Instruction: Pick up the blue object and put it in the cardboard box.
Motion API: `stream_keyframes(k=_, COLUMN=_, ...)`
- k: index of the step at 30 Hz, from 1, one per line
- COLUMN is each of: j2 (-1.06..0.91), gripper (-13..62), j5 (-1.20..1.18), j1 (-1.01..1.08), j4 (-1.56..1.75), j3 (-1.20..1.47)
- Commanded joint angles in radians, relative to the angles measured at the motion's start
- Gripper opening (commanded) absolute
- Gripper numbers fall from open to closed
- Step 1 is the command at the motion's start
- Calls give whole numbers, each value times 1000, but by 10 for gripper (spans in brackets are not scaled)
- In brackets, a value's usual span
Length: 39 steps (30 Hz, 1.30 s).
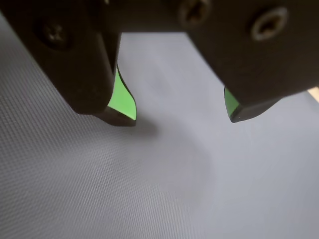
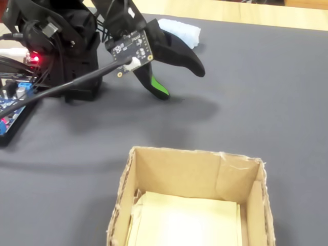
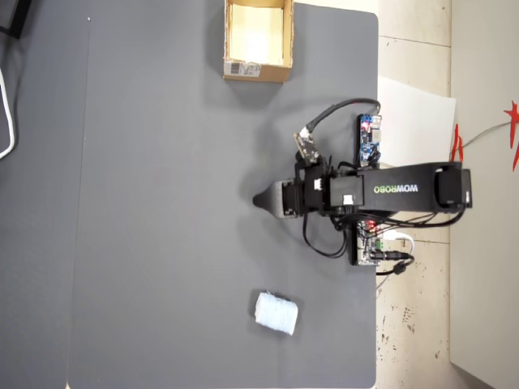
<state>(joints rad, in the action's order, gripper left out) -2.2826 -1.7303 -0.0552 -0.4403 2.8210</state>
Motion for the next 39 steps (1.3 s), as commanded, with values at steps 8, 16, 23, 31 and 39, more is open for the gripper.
stream_keyframes(k=8, j2=-43, gripper=338, j5=-94, j1=-150, j4=-152, j3=-196)
stream_keyframes(k=16, j2=63, gripper=337, j5=-187, j1=-278, j4=-256, j3=-374)
stream_keyframes(k=23, j2=143, gripper=337, j5=-290, j1=-362, j4=-301, j3=-486)
stream_keyframes(k=31, j2=259, gripper=337, j5=-391, j1=-575, j4=-383, j3=-614)
stream_keyframes(k=39, j2=339, gripper=337, j5=-373, j1=-733, j4=-411, j3=-713)
